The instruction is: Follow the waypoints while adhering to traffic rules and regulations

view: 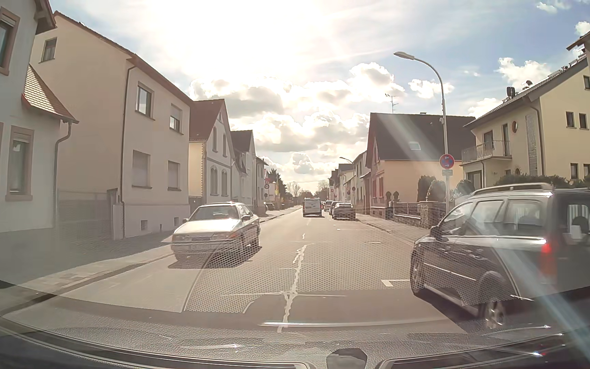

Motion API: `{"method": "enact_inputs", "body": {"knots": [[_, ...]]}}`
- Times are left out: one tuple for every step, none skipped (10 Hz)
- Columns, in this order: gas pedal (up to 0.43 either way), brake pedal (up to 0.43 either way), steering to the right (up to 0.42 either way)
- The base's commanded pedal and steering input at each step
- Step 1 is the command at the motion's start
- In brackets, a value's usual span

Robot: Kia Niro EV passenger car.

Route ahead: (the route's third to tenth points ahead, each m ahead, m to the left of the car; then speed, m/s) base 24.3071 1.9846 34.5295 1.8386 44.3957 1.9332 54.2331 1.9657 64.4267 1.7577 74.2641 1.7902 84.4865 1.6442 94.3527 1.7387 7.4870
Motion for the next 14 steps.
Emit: {"method": "enact_inputs", "body": {"knots": [[0.02, 0.0, 0.001], [0.02, 0.0, 0.001], [0.02, 0.0, 0.001], [0.02, 0.0, 0.0], [0.028, 0.0, 0.0], [0.028, 0.0, 0.0], [0.028, 0.0, 0.0], [0.028, 0.0, 0.0], [0.028, 0.0, 0.0], [0.028, 0.0, 0.0], [0.028, 0.0, 0.0], [0.028, 0.0, 0.0], [0.028, 0.0, 0.0], [0.028, 0.0, 0.0]]}}
